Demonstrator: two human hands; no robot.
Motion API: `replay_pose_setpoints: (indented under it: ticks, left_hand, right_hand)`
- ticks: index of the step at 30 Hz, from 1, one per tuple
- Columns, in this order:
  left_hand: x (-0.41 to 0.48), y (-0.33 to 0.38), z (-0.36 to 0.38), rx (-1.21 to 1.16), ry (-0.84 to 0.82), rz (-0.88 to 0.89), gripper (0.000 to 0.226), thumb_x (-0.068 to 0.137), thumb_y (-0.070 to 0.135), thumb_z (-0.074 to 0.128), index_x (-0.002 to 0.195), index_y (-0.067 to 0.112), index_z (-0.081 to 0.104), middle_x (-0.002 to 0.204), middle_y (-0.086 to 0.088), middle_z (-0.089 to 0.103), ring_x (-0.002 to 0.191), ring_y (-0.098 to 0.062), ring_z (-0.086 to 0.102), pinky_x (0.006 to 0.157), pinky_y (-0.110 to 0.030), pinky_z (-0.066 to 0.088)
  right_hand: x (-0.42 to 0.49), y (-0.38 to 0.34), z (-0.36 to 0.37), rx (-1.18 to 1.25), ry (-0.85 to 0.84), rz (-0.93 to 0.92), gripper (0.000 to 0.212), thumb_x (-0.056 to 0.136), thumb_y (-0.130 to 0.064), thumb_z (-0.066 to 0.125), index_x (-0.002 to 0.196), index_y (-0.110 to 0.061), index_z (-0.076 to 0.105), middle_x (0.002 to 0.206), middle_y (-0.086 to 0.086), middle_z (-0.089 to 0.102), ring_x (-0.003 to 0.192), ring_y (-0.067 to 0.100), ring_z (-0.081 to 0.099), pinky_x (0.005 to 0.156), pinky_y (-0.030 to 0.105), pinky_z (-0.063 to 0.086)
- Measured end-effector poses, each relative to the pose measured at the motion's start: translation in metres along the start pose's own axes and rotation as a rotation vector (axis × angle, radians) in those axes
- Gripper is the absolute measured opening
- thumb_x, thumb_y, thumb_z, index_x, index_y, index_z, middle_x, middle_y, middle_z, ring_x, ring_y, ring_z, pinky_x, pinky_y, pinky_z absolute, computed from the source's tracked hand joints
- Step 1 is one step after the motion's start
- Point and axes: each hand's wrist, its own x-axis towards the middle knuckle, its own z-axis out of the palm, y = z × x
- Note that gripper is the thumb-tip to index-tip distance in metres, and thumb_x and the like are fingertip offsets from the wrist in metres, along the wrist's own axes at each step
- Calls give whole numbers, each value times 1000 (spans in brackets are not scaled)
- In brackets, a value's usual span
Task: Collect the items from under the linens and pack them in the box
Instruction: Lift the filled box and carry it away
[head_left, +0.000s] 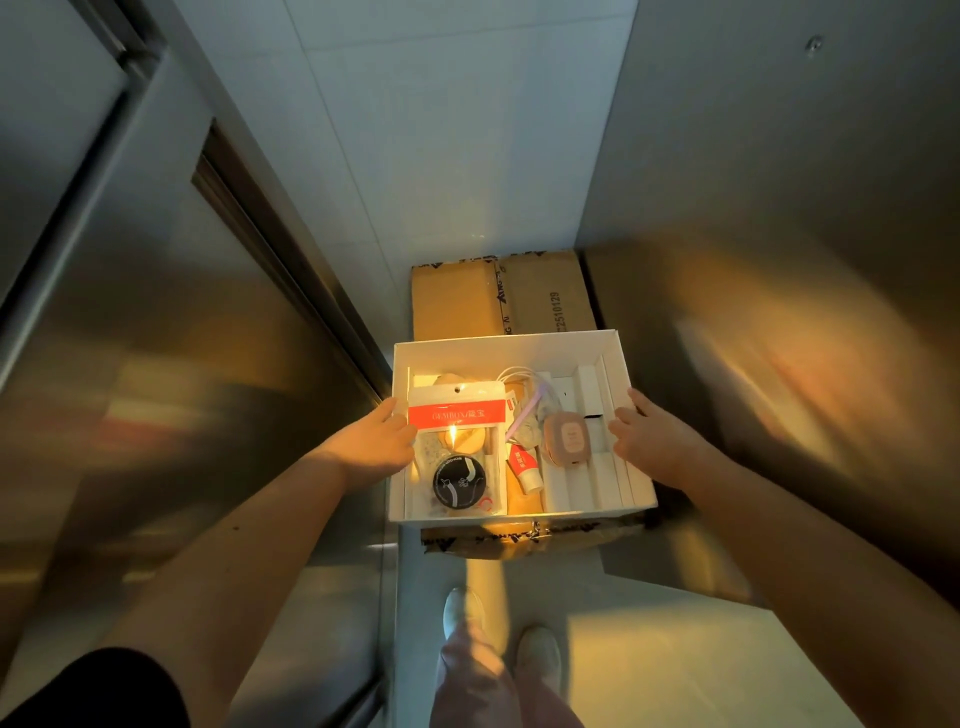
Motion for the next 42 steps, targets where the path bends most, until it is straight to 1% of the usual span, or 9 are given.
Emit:
replay_pose_setpoints:
  ticks: [5, 14, 20, 29, 32, 34, 36, 40, 42]
  left_hand:
    - [-11, 7, -14, -67, -40, -90, 53, 92, 10, 51, 141, 10, 31, 147, -13, 30, 138, -29, 22, 114, -49, 6]
    - [-27, 45, -31, -567, 162, -524, 41, 95, 30, 45, 134, 18, 38, 134, -4, 41, 125, -20, 37, 111, -42, 20]
    - [-25, 88, -33, -684, 101, -642, 77, 89, 57, 43, 147, 19, 10, 155, -9, 6, 143, -29, 3, 113, -49, 10]
    - [-15, 108, -10, -643, 13, -609, 79, 91, 59, 32, 148, 20, -6, 155, -11, -14, 142, -30, -13, 113, -51, 0]
    - [-12, 107, -17, -651, 95, -552, 80, 83, 55, 55, 146, 17, 24, 154, -19, 2, 139, -43, 12, 109, -56, 20]
    - [-12, 108, -17, -533, 161, -504, 77, 47, 47, 87, 114, 15, 66, 140, -27, 37, 116, -53, 47, 82, -62, 45]
    - [-12, 111, -14, -520, 171, -530, 75, 29, 42, 92, 96, 13, 74, 126, -32, 50, 105, -56, 53, 69, -66, 46]
    - [-7, 117, -8, -550, 4, -570, 69, 83, 48, 59, 142, 20, 36, 149, -31, -1, 134, -56, 4, 106, -61, 20]
    - [-8, 115, -13, -544, 54, -599, 74, 78, 47, 67, 138, 13, 42, 146, -37, 15, 130, -60, 17, 101, -61, 29]
  right_hand:
    - [-12, -6, -5, 71, 10, 11, 27, 84, -17, 62, 111, -15, 58, 126, 10, 51, 126, 29, 39, 111, 56, 8]
    - [-44, -31, -30, 499, 109, 231, 40, 90, -20, 53, 130, -20, 47, 147, 9, 31, 139, 25, 17, 113, 53, 5]
    - [-52, -64, -32, 838, 99, 382, 64, 94, -55, 34, 148, -27, 13, 158, 4, -2, 144, 24, -6, 113, 52, 1]
    - [-39, -87, -15, 872, 46, 395, 71, 94, -57, 27, 146, -28, -13, 155, 6, -20, 140, 27, -21, 111, 54, -5]
    - [-33, -93, -12, 850, 52, 422, 72, 94, -57, 26, 146, -28, -16, 154, 6, -22, 139, 27, -23, 110, 56, -7]
    - [-30, -93, -10, 829, 53, 430, 73, 94, -58, 26, 145, -28, -17, 154, 7, -23, 139, 29, -24, 109, 57, -8]
    - [-29, -92, -10, 814, 51, 426, 74, 94, -58, 26, 145, -28, -17, 153, 7, -24, 138, 30, -25, 109, 58, -8]
    - [-27, -91, -9, 796, 47, 427, 75, 94, -56, 27, 145, -26, -18, 153, 9, -24, 138, 31, -26, 109, 59, -6]
    - [-25, -91, -7, 775, 65, 439, 74, 94, -57, 25, 143, -26, -21, 152, 9, -26, 135, 31, -30, 109, 59, -7]
